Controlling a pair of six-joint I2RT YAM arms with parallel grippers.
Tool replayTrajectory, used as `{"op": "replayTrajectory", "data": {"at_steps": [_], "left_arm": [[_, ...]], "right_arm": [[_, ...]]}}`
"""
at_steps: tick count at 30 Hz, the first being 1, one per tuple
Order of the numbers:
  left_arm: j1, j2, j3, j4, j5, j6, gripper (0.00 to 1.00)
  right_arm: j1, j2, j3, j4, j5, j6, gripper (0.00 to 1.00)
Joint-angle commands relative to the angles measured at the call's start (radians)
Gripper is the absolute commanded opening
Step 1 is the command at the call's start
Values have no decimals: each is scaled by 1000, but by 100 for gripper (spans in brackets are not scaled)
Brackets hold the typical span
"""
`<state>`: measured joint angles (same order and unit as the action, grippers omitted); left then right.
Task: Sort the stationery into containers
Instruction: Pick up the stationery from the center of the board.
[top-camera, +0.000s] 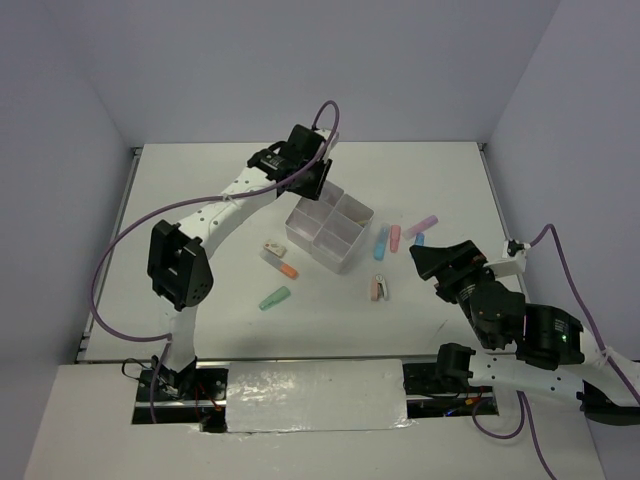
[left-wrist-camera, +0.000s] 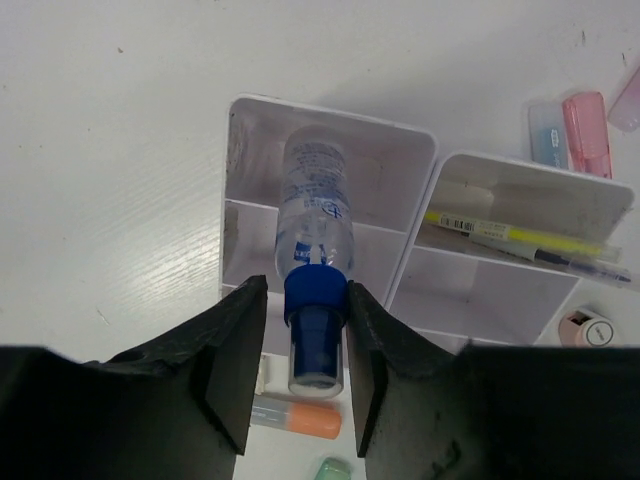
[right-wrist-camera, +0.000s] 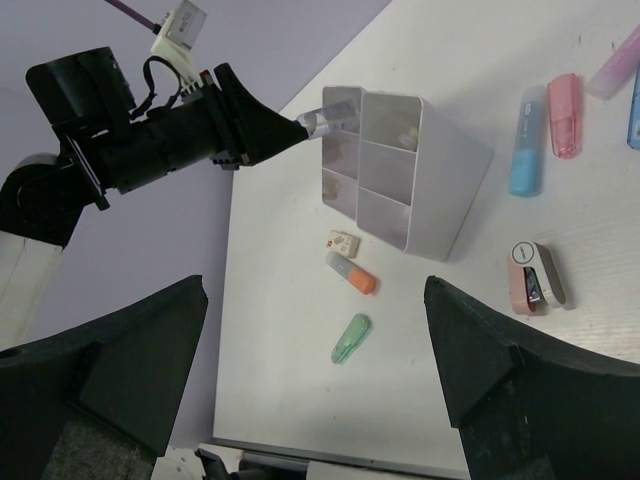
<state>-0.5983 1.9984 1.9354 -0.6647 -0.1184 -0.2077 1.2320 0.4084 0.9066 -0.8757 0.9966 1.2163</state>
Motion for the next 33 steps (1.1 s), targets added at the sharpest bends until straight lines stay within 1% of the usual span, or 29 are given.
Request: {"op": "replayTrajectory", "data": {"at_steps": [1, 3, 4, 6, 7, 10, 11, 13, 14, 15, 17, 18, 20, 21, 22, 23, 24, 25, 26, 27, 28, 29, 30, 31, 33], "left_arm": [[-5, -15, 37, 11, -4, 5, 51], [-5, -15, 42, 13, -7, -1, 61], [-5, -21, 42, 17, -4, -9, 68], [-5, -35, 34, 27, 0, -27, 74], [-5, -64, 7, 40, 16, -29, 78], [-5, -136, -62, 134, 48, -56, 86], [-5, -154, -78, 149, 48, -64, 92], [-5, -214, -113, 168, 28, -91, 93], [-5, -236, -125, 171, -28, -125, 94], [-5, -294, -163, 169, -59, -146, 95], [-3, -361, -225, 178, -133, -206, 99], [-4, -434, -298, 180, -144, -222, 99], [-5, -505, -373, 174, -170, -268, 99], [-5, -570, -448, 168, -191, -278, 99], [-5, -601, -487, 162, -201, -291, 99], [-5, -656, -557, 140, -210, -315, 99], [-5, -680, -588, 128, -219, -323, 99], [-5, -706, -617, 114, -246, -329, 99], [-5, -730, -644, 97, -257, -343, 99], [-5, -777, -686, 61, -271, -348, 99], [-3, -799, -702, 38, -288, -348, 99], [-3, -819, -725, 13, -299, -351, 99], [-3, -860, -733, -40, -315, -355, 99], [-3, -881, -737, -68, -355, -358, 99], [-3, -940, -756, -107, -386, -352, 99]], "right_arm": [[-3, 0, -14, 27, 22, -17, 96], [-3, 1, -18, 38, 19, -26, 96], [-3, 3, -18, 41, 19, -26, 96], [-2, 7, -21, 47, 16, -32, 96], [-3, 9, -23, 49, 14, -34, 96], [-3, 20, -26, 53, 16, -38, 97], [-5, 21, -26, 55, 17, -40, 97], [-2, 26, -35, 70, 13, -60, 97], [-2, 32, -46, 81, 11, -73, 97], [-3, 35, -52, 118, 7, -122, 97], [-5, 62, -70, 154, -7, -156, 98], [-5, 75, -75, 170, -16, -200, 98], [-5, 133, -87, 249, -61, -283, 98], [-5, 157, -87, 271, -81, -366, 99], [-6, 218, -84, 293, -104, -406, 100], [-8, 255, -77, 346, -168, -453, 100], [-9, 291, -69, 371, -208, -503, 100], [-9, 375, -60, 392, -249, -584, 99], [-9, 426, -31, 412, -291, -613, 99], [-9, 472, -14, 423, -382, -642, 99], [-9, 572, 4, 434, -432, -708, 99], [-8, 628, 41, 452, -482, -737, 97], [-9, 679, 63, 455, -568, -762, 96], [-9, 782, 90, 454, -594, -780, 94], [-8, 872, 161, 434, -596, -782, 94]]}}
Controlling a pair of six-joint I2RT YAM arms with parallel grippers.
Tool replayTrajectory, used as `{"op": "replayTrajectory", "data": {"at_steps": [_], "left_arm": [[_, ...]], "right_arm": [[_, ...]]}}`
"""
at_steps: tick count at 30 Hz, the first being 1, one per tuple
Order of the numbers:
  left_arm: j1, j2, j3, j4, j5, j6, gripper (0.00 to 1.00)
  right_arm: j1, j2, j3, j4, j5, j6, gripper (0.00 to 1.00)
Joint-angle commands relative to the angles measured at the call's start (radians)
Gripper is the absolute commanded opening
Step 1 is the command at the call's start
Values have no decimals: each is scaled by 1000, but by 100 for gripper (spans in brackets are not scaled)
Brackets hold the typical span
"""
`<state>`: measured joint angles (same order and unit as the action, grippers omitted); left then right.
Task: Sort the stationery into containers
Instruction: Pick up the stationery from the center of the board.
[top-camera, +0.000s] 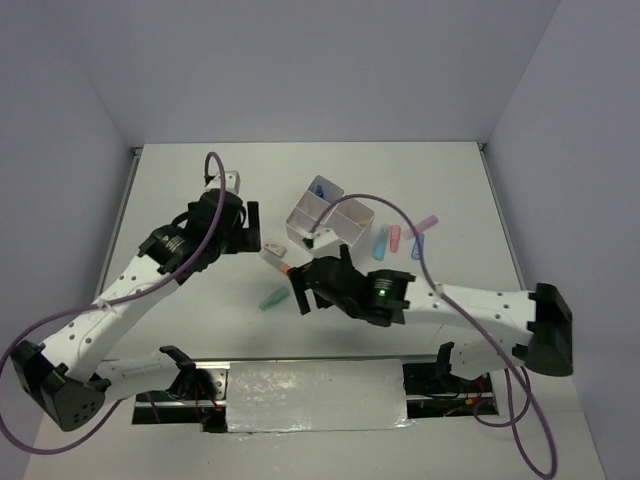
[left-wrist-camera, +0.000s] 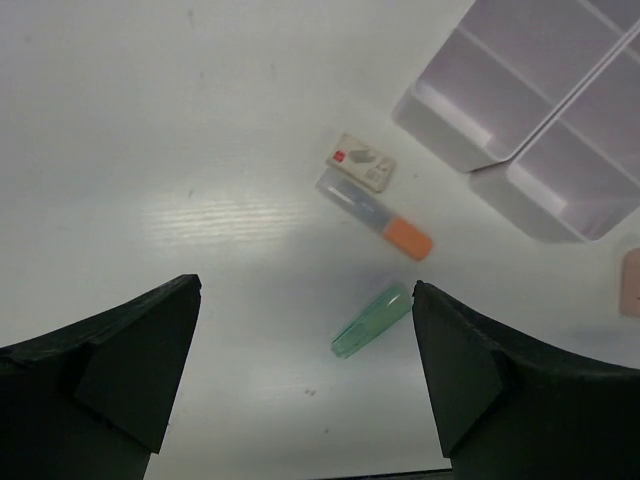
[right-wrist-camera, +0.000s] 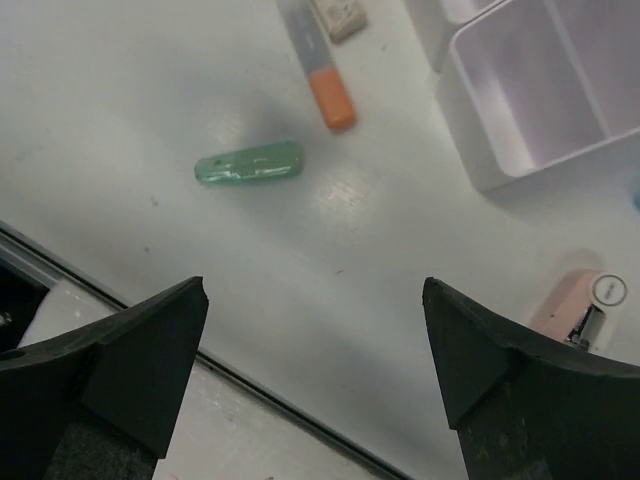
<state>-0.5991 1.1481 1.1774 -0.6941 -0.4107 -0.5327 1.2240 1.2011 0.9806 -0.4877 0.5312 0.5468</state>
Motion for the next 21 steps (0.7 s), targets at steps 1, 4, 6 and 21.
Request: {"op": "replayTrajectory", "data": {"at_steps": [1, 4, 6, 21], "left_arm": [[-1, -105, -4, -109, -129, -27, 99], [2, -155, -16, -200, -190, -41, 99], [5, -201, -36, -232, -316, -84, 99], [36, -478, -219, -119, -436, -105, 99]], "right_arm": [[-3, 141, 116, 52, -125, -108, 96], [-29, 253, 192, 61, -106, -16, 98], [-37, 319, 249, 34, -100, 66, 98], [2, 787, 583, -318, 61, 883, 93]]}}
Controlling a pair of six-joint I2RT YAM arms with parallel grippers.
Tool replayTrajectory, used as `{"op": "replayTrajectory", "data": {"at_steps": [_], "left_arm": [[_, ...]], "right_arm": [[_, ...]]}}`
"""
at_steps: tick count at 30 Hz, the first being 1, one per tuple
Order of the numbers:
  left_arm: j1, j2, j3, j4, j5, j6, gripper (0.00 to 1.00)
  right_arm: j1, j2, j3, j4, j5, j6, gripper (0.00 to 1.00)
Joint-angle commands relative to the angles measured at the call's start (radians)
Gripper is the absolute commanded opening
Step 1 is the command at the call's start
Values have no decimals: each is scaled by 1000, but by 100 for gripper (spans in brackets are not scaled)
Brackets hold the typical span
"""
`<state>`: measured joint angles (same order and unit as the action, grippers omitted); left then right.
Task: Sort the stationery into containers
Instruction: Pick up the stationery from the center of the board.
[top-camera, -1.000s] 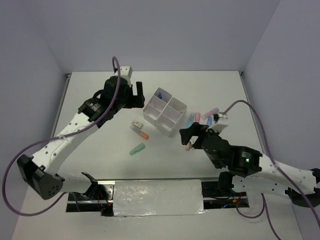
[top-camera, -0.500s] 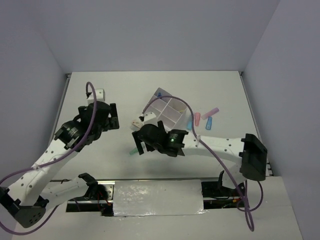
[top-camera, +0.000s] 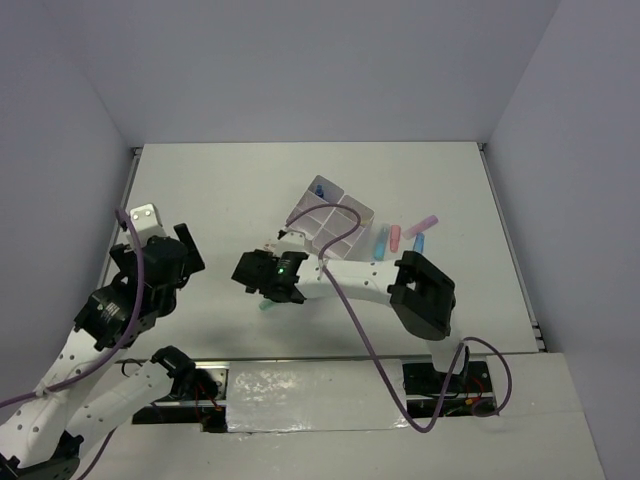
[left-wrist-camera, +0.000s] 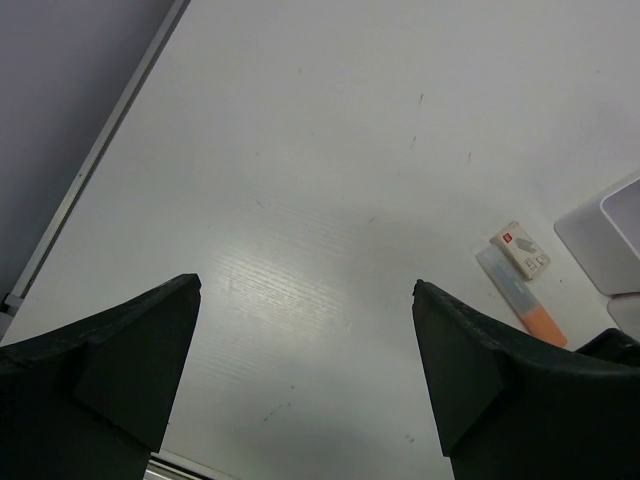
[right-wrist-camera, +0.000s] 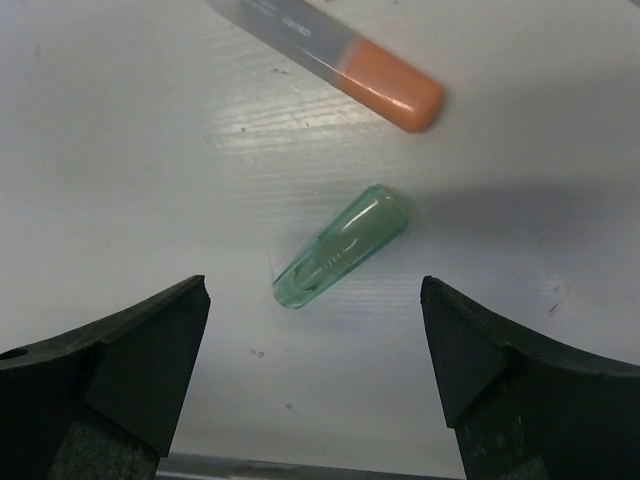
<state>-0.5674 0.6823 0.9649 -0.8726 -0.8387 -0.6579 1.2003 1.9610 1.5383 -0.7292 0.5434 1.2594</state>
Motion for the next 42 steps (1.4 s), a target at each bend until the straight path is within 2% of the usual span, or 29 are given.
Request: {"op": "replayTrajectory", "data": {"at_steps": [1, 6, 13, 17, 19, 23, 25, 27, 29, 30, 32, 38, 39, 42], "left_arm": [[4, -9, -5, 58, -5, 23, 99], [8, 11, -2, 66, 32, 43, 99], [9, -24, -12, 84, 49, 49, 99], [9, -20, -9, 78, 49, 49, 99], [9, -24, -8, 77, 49, 47, 99], [11, -44, -11, 76, 47, 44, 99], [11, -53, -14, 81, 49, 50, 99], [12, -58, -15, 83, 53, 52, 99], [11, -55, -15, 86, 59, 55, 99], [11, -53, -15, 84, 61, 53, 99], [11, -52, -12, 81, 61, 53, 99], [11, -67, -15, 84, 62, 53, 99], [11, -72, -15, 84, 61, 53, 99], [11, -73, -17, 89, 66, 55, 99]], "right_arm": [[25, 38, 20, -38, 38, 155, 92], [16, 144, 60, -51, 15, 176, 89], [1, 187, 48, -29, 6, 178, 80], [1, 187, -9, -18, -36, 166, 42], [1, 161, -64, 4, -59, 155, 32], [1, 130, -113, 18, -63, 82, 23], [-4, 122, -135, 22, -69, 28, 22], [-11, 116, -164, 85, -101, -104, 24], [-22, 110, -220, 141, -167, -220, 31], [-27, 98, -242, 146, -177, -235, 43], [-39, 87, -300, 177, -206, -305, 48], [-41, 140, -250, 38, -141, -416, 47], [-42, 150, -248, 43, -158, -423, 43], [-42, 145, -296, 122, -215, -446, 41]]}}
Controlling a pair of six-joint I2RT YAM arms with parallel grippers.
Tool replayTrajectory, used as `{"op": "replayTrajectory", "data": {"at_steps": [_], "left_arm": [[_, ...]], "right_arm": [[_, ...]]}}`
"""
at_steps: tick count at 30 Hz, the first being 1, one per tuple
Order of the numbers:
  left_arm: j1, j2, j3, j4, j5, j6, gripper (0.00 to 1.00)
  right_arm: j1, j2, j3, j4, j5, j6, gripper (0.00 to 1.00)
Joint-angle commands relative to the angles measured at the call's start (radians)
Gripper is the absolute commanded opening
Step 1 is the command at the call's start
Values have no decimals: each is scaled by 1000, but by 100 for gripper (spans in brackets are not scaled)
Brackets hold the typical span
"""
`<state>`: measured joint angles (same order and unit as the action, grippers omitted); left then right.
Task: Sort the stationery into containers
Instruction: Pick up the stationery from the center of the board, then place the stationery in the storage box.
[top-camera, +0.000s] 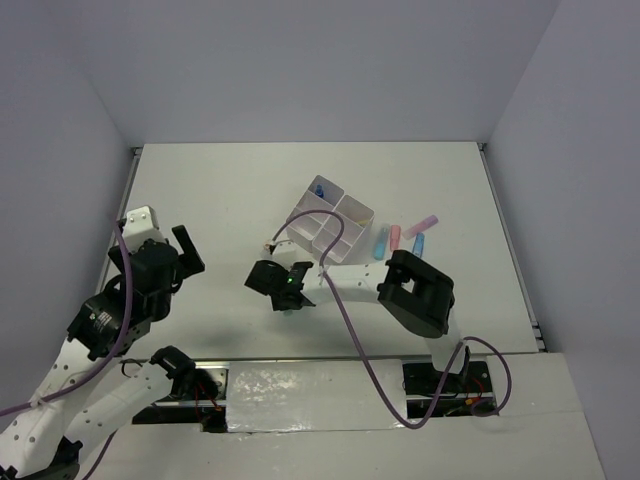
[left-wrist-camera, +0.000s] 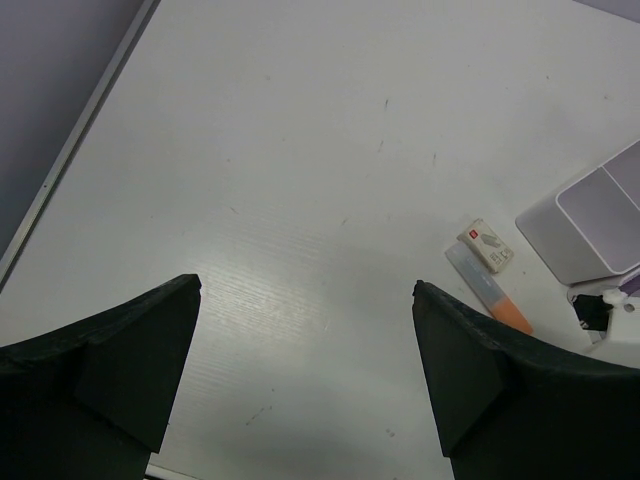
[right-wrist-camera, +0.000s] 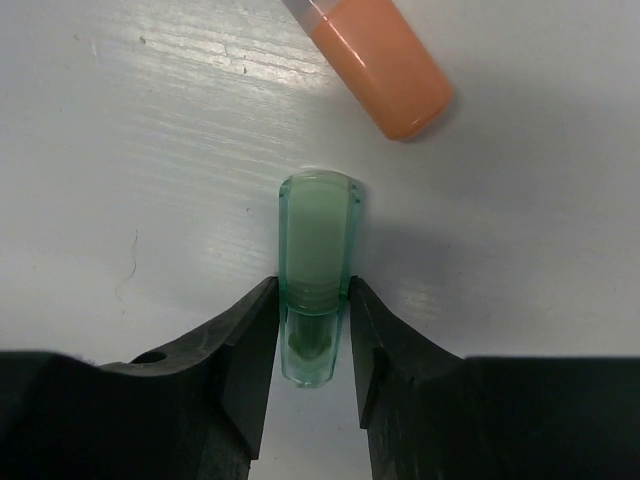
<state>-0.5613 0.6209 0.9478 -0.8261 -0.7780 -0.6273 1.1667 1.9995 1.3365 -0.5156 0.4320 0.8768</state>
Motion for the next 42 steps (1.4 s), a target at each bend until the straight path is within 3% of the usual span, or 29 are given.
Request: {"op": "replayTrajectory", "data": {"at_steps": [1, 5, 8, 9, 13, 17, 23, 28, 32, 37, 42], "left_arm": [[6, -12, -1, 42, 6, 28, 99], [5, -4, 0, 42, 8, 29, 99], [5, -10, 2, 41, 6, 29, 99], [5, -15, 0, 41, 6, 29, 99], [5, -35, 0, 41, -3, 21, 99], [5, -43, 0, 38, -10, 17, 99], [5, -47, -4, 54, 6, 37, 99], [5, -52, -9, 68, 19, 52, 99], [5, -50, -12, 82, 32, 70, 99], [6, -47, -15, 96, 54, 87, 99], [5, -53, -18, 108, 66, 101, 99]], "right_arm": [[-9, 114, -85, -89, -104, -68, 41], [4, 197, 1, -184, -59, -101, 40], [4, 191, -45, -117, -75, -117, 17], [4, 159, -83, -98, -81, -114, 0], [37, -5, -171, 37, -81, -185, 0], [41, -282, -235, 135, -33, -347, 0], [-66, -444, -179, 161, -7, -763, 0], [-214, -407, -11, 95, -56, -1064, 0], [-285, -274, 182, 54, -41, -1238, 0], [-338, -112, 352, -1, -33, -1331, 0], [-357, -42, 369, 34, -9, -1378, 3]]}}
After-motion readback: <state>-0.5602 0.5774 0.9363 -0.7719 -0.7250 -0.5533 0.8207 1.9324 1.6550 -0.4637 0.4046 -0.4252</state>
